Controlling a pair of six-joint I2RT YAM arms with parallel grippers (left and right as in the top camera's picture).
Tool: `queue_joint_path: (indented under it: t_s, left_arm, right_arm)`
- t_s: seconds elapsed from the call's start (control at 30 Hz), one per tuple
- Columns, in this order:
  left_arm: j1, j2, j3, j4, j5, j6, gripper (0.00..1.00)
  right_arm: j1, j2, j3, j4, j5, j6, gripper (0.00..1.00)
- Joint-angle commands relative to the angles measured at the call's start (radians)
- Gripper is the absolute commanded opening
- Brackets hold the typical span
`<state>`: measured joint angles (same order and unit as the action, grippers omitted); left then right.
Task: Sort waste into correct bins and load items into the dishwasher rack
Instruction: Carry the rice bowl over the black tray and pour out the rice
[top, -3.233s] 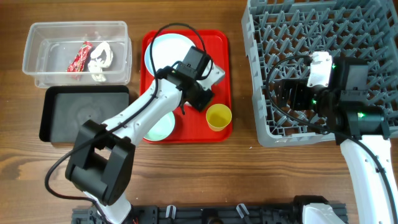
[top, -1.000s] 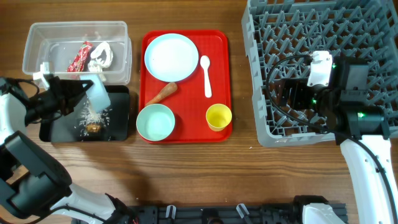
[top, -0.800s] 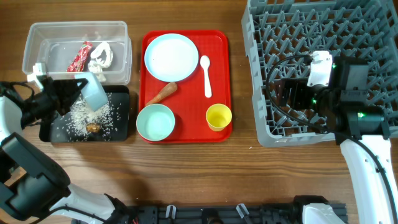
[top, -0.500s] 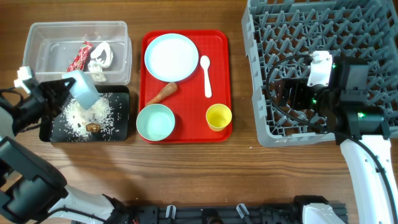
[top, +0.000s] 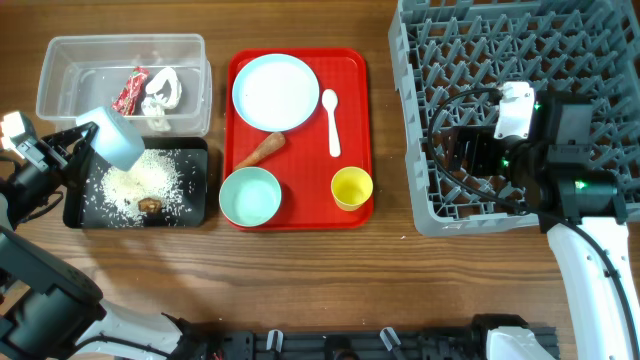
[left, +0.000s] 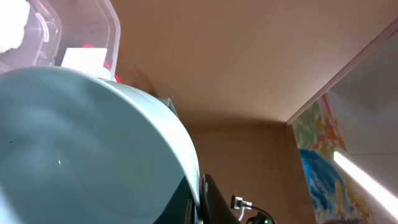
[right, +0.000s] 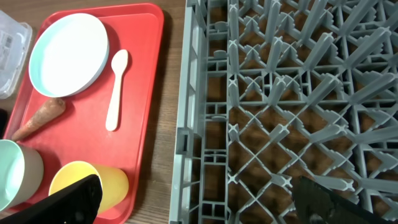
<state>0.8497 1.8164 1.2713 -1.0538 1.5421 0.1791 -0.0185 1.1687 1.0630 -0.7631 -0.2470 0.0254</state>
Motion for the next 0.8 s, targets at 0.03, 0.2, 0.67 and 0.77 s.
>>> queue_joint_path:
  t_s: [0.03,0.2,0.67,0.77]
  left_arm:
    - [0.006,0.002,-0.002,-0.012,0.035,-0.042,0.04]
    - [0.006,0.002,-0.002,-0.058,0.035,-0.056,0.04]
    - [0.005,-0.029,-0.002,-0.036,-0.026,-0.055,0.04]
    - [-0.003,-0.071,-0.002,-0.035,-0.034,-0.052,0.04]
  right_arm:
    - [0.005,0.008,0.015,-0.001,-0.017,0.004,1.0]
    - [0.005,0.008,0.015,-0.001,-0.017,0.004,1.0]
    - [0.005,0.008,0.015,0.0,-0.017,0.004,1.0]
    - [0.005,0.008,0.015,0.0,-0.017,0.004,1.0]
